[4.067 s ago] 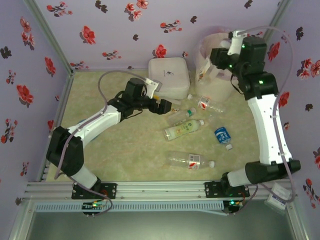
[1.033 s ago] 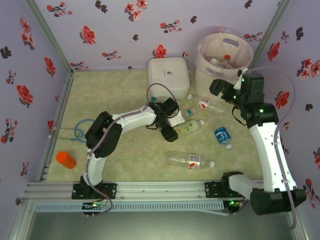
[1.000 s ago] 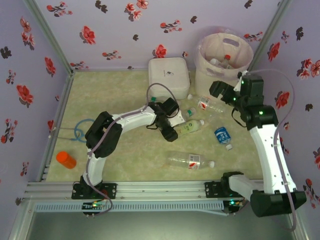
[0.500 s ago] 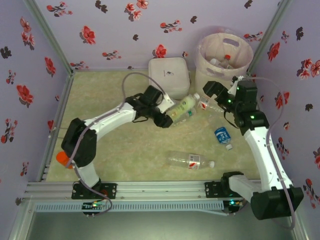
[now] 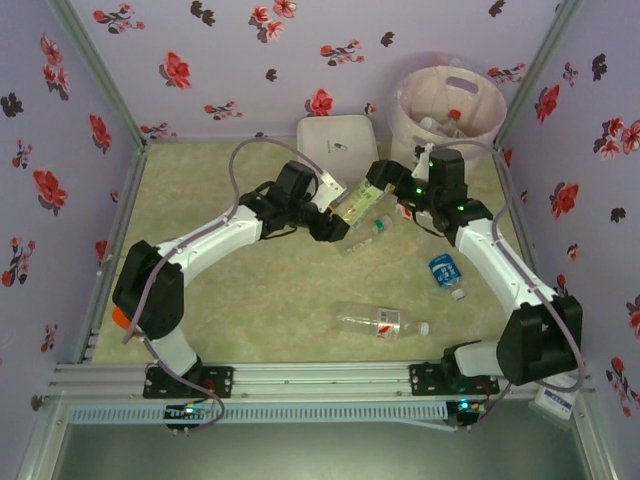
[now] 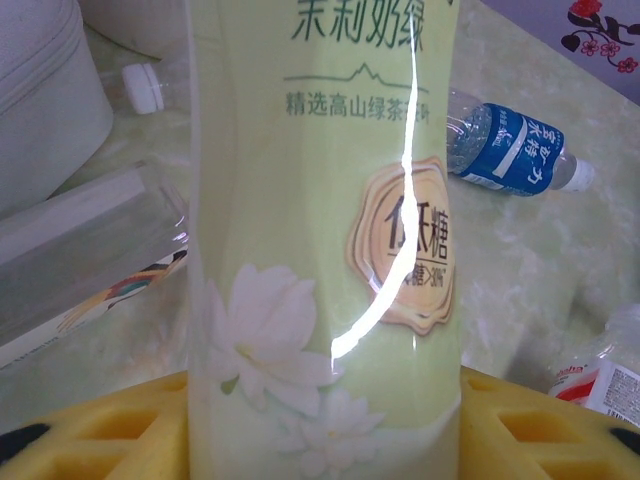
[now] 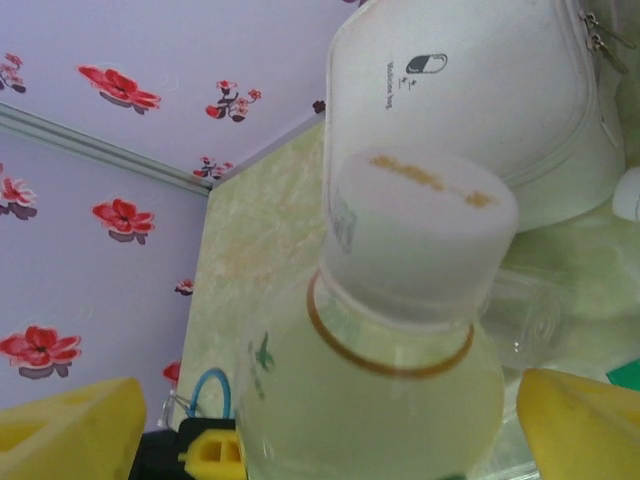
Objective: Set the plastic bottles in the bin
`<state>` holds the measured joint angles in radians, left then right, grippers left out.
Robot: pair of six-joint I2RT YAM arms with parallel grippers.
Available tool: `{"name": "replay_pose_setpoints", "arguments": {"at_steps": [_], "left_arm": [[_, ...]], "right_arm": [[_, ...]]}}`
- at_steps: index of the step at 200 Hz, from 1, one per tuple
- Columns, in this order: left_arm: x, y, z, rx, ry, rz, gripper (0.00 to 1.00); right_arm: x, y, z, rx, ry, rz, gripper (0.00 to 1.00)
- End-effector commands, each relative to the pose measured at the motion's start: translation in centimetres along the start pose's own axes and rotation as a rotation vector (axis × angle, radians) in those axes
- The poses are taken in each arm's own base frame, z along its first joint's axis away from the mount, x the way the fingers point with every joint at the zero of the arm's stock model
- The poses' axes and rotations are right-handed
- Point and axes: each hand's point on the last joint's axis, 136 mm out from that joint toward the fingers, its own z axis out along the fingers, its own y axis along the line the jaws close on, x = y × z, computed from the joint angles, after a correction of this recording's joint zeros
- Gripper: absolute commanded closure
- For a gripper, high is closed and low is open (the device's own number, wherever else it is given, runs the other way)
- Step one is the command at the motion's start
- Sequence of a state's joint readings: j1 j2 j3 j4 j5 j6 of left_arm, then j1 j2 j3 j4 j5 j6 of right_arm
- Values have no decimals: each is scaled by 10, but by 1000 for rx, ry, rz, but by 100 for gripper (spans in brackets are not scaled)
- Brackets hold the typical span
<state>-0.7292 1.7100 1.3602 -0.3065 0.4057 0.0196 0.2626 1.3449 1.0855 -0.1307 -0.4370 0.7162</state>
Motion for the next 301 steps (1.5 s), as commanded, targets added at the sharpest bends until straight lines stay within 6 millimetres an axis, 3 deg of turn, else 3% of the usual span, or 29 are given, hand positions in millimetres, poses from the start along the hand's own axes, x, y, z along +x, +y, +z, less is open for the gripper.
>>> {"name": "replay_pose_setpoints", "arguments": {"at_steps": [1, 61, 79, 87, 100, 109, 123, 140, 182, 206, 231, 262, 301], "left_arm": [[-19, -11, -11, 30, -61, 25, 46], [-32, -6, -5, 24, -78, 9, 42], [-38, -4, -7, 20, -101, 7, 42], [-40, -3, -9, 10, -109, 7, 37], [-43, 4, -14, -28, -119, 3, 20], [-45, 8, -19, -50, -129, 3, 9], [-46, 12, -27, -74, -141, -1, 1], [-44, 15, -33, -88, -146, -8, 0], [-32, 17, -32, -92, -132, -48, 0], [-31, 19, -34, -101, -133, -50, 0], [-33, 19, -34, -100, -140, -48, 0], [-35, 19, -33, -94, -134, -55, 0], [-27, 19, -35, -100, -112, -60, 0]], "right_arm": [[-24, 14, 1, -24, -82, -66, 13], [-28, 17, -13, 1, -112, -93, 52], [-35, 22, -20, 10, -131, -124, 56], [-40, 25, -24, 16, -143, -140, 56], [-52, 33, -33, 25, -176, -176, 58], [-64, 41, -44, 37, -215, -215, 60], [-86, 53, -64, 84, -290, -301, 63], [-122, 61, -99, 218, -438, -417, 63], [-206, 84, -193, 506, -840, -645, 78], [-236, 81, -220, 634, -948, -695, 82], [-250, 70, -218, 764, -986, -796, 85], [-249, 33, -180, 847, -947, -877, 89], [-239, -17, -137, 890, -847, -854, 90]]}}
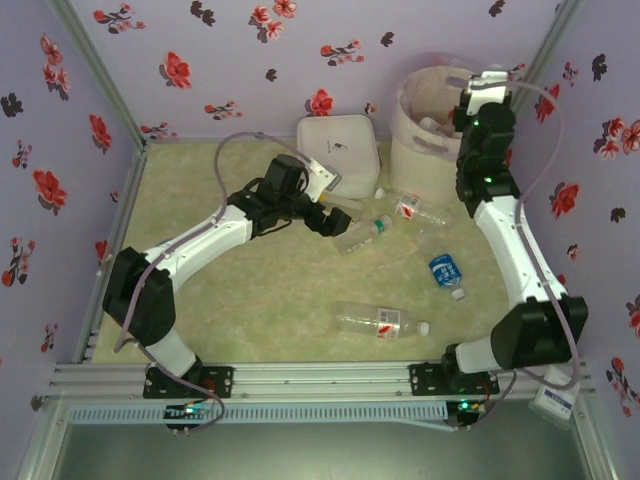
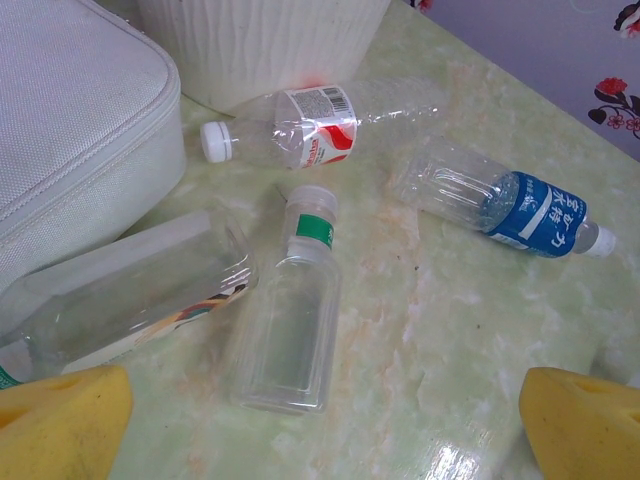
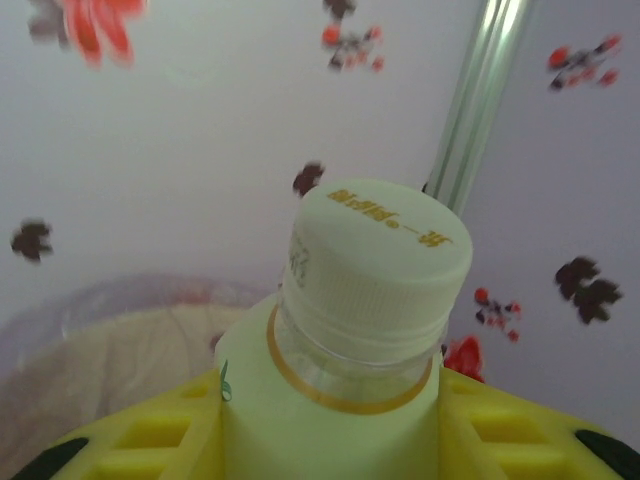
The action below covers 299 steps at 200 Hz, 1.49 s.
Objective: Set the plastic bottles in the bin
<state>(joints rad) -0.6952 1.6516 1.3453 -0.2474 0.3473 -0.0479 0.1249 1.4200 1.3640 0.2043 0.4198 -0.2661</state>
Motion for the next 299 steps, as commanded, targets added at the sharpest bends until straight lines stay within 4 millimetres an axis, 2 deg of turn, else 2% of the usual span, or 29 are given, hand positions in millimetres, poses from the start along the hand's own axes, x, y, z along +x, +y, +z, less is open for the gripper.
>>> {"name": "replay_pose_setpoints", "arguments": {"at_steps": [1, 56, 89, 101, 118, 141, 149, 169, 197, 232, 268, 299], "left_arm": [[-3, 0, -10, -14, -7, -11, 0], [1, 3, -6, -17, 4, -28, 0], [6, 4, -4, -20, 26, -27, 0], [7, 4, -5, -20, 33, -27, 0], [12, 4, -4, -26, 47, -27, 0], [17, 6, -2, -31, 67, -32, 0], [19, 7, -1, -33, 74, -35, 0], [23, 8, 0, -34, 87, -36, 0], [28, 8, 1, -31, 109, -32, 0], [38, 6, -2, -32, 137, -39, 0], [41, 5, -1, -30, 146, -42, 0], [40, 1, 4, -20, 147, -34, 0]], "right_arm": [[10, -5, 9, 62, -8, -26, 90], [84, 23, 47, -20, 255, -14, 86], [119, 25, 70, -47, 461, 24, 79], [132, 22, 77, -43, 540, 45, 74], [150, 29, 83, -87, 648, 72, 67], [162, 34, 88, -114, 746, 77, 56], [164, 37, 89, -123, 760, 81, 48], [160, 42, 94, -150, 754, 134, 30], [150, 42, 104, -170, 759, 174, 16], [116, 42, 102, -203, 695, 224, 1], [66, 42, 85, -252, 600, 290, 1], [39, 49, 68, -313, 564, 353, 1]]}}
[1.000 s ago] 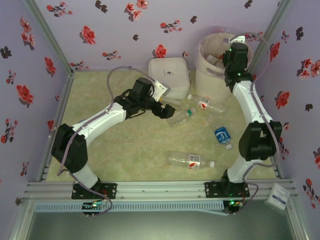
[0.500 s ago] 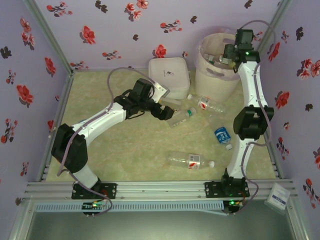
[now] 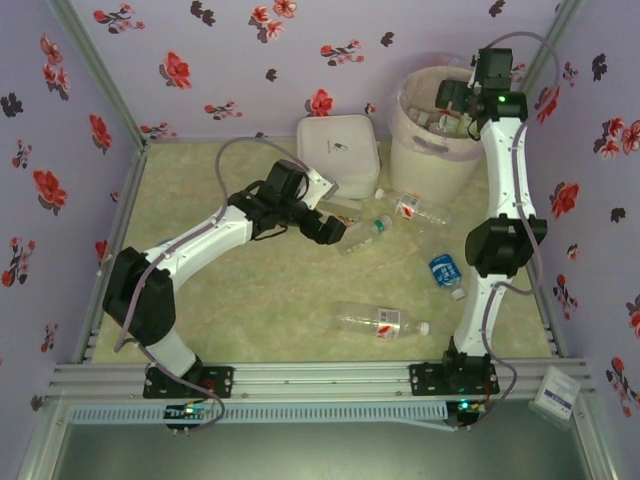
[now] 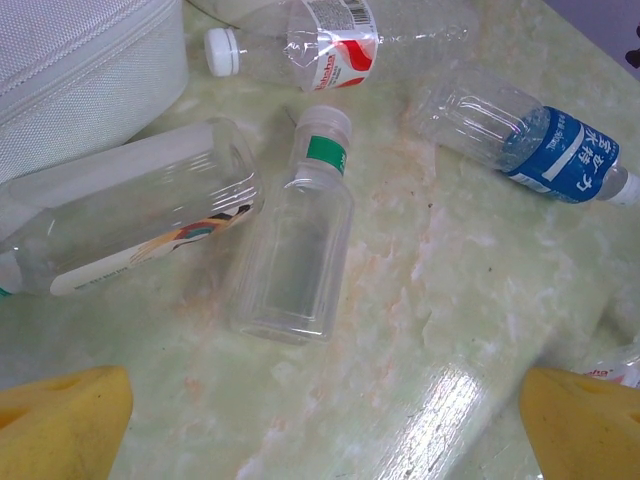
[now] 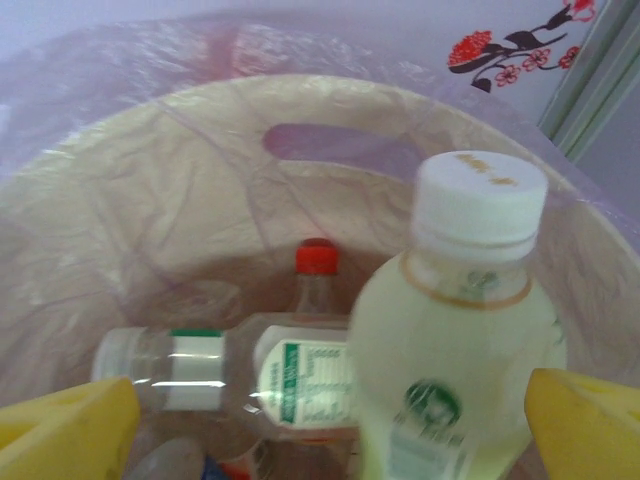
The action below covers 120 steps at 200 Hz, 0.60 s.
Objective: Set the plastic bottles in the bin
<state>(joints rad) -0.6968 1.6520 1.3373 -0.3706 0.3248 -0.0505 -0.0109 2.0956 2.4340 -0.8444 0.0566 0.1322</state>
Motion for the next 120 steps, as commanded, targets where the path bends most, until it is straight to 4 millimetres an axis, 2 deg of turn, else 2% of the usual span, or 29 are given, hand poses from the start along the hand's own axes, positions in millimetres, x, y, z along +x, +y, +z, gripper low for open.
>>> {"name": "replay_pose_setpoints", "arguments": {"at_steps": [1, 38, 60, 91, 120], "left_arm": [[7, -3, 6, 4, 24, 12, 0], [13, -10, 14, 18, 63, 69, 0], [17, -8, 16, 3, 76, 75, 0], [21, 10, 22, -90, 91, 28, 0], [22, 32, 34, -200, 96, -129, 0]], "right_arm": [[-23, 22, -48, -105, -70, 53, 1], [-30, 26, -64, -120, -92, 80, 1], [-26, 29, -74, -138, -71, 93, 1], [-1, 50, -97, -229, -12, 91, 1], [28, 67, -123, -309, 9, 104, 1]]}}
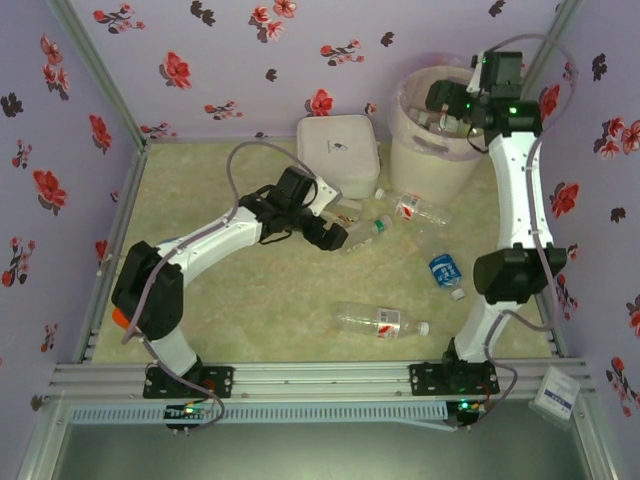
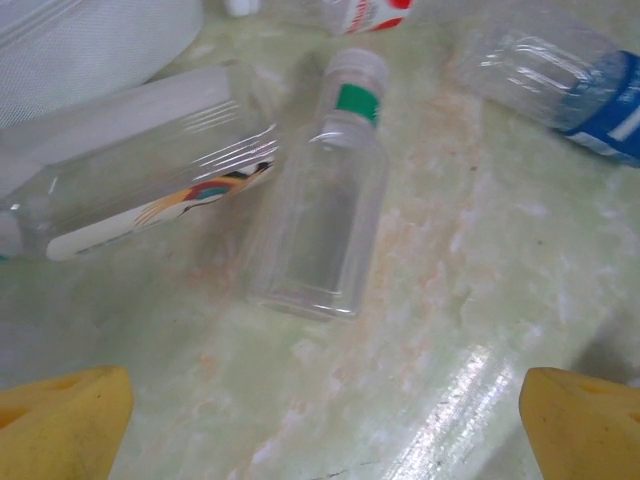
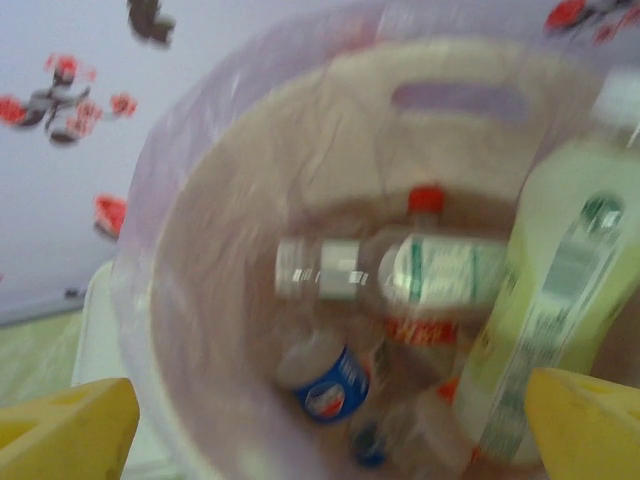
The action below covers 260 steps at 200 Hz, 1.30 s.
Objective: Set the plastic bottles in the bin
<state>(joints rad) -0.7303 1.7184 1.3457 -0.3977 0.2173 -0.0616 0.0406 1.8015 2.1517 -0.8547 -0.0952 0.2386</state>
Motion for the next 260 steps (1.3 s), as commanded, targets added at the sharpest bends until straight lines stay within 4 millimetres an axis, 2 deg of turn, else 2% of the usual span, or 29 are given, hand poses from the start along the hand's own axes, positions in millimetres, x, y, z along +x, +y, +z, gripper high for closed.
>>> {"name": "replay_pose_setpoints", "arguments": {"at_steps": [1, 33, 64, 98, 130, 174, 199, 239, 260], "left_arm": [[-2, 19, 12, -107, 14, -125, 0], [0, -10, 30, -43, 34, -26, 0], [20, -8, 51, -71, 201, 20, 2], [29, -9, 71, -95, 258, 142, 10], [37, -10, 86, -92, 307, 191, 18], [48, -5, 106, -115, 343, 219, 26], [54, -5, 113, -117, 351, 214, 39], [45, -13, 104, -112, 297, 207, 55], [34, -16, 92, -109, 264, 198, 57]], "right_arm": [[9, 30, -36, -123, -27, 23, 1], [47, 23, -54, -133, 6, 58, 1], [76, 19, -75, -165, 25, 104, 1], [96, 20, -101, -206, 28, 151, 1], [114, 10, -115, -183, 16, 190, 1], [126, 1, -113, -174, 5, 240, 1], [129, 7, -107, -220, 16, 270, 1], [150, 5, -97, -233, 59, 325, 1], [157, 7, -95, -257, 65, 368, 1]]}}
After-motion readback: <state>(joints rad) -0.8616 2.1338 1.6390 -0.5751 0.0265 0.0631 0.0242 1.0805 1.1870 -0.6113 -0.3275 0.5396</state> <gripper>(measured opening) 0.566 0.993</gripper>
